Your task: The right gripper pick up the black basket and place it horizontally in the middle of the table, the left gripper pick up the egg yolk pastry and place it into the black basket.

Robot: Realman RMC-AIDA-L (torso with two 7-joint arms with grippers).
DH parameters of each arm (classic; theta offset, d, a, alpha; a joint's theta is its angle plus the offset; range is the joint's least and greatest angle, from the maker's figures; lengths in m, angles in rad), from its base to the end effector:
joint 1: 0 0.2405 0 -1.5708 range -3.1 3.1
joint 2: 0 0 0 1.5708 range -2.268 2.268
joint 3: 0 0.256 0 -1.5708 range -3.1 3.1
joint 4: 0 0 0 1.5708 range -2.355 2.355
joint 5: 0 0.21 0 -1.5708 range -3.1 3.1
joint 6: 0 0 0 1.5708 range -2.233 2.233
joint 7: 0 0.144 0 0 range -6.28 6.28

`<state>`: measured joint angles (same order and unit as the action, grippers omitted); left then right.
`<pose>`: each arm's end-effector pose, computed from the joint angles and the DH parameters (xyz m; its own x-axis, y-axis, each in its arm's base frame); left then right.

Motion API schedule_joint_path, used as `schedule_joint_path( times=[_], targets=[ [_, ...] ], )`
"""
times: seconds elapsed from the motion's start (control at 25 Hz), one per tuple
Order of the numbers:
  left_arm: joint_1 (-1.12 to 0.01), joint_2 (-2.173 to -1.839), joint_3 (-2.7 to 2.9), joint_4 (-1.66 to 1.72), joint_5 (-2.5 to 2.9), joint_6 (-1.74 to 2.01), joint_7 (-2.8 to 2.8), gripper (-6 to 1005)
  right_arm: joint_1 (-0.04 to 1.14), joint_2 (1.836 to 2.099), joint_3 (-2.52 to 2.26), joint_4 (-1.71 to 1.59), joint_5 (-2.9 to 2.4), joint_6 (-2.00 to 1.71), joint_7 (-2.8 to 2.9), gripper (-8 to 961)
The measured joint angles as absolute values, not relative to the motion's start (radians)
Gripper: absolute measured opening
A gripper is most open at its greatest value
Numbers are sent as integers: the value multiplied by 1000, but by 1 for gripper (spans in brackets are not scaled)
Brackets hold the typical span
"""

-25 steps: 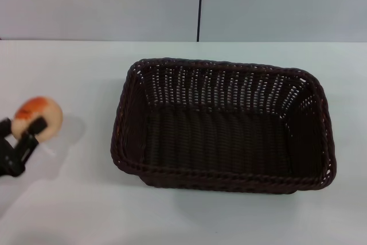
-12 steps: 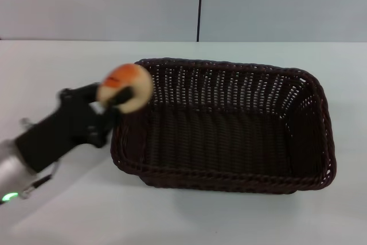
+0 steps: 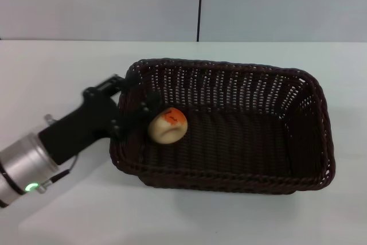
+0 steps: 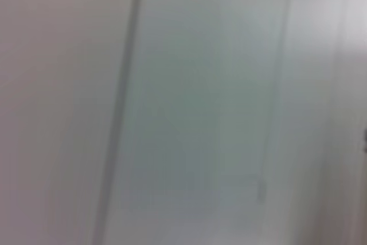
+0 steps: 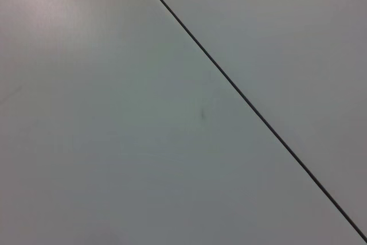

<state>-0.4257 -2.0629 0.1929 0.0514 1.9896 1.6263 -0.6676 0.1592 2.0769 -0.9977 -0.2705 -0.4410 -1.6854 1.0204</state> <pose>-0.2893 0.2626 -0.0409 0.5699 0.0842 0.8174 0.5474 -0.7807 -0.3013 0.3448 0.2390 0.0815 0.0950 0.3167 -0.9437 -0.9098 -0.3571 -0.2114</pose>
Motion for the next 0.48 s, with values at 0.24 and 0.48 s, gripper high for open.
schedule_joint_path(
  times=[0.24,0.48],
  targets=[
    [-343,-2064,16,95,1989,1634,-658,692,176,2077,-997,-232,-441,-1681,945,721],
    [-221,-2066,-326,65,1989,1629,-545,829,262,2081,-912,-63,-441,-1674,721,721]
  ],
)
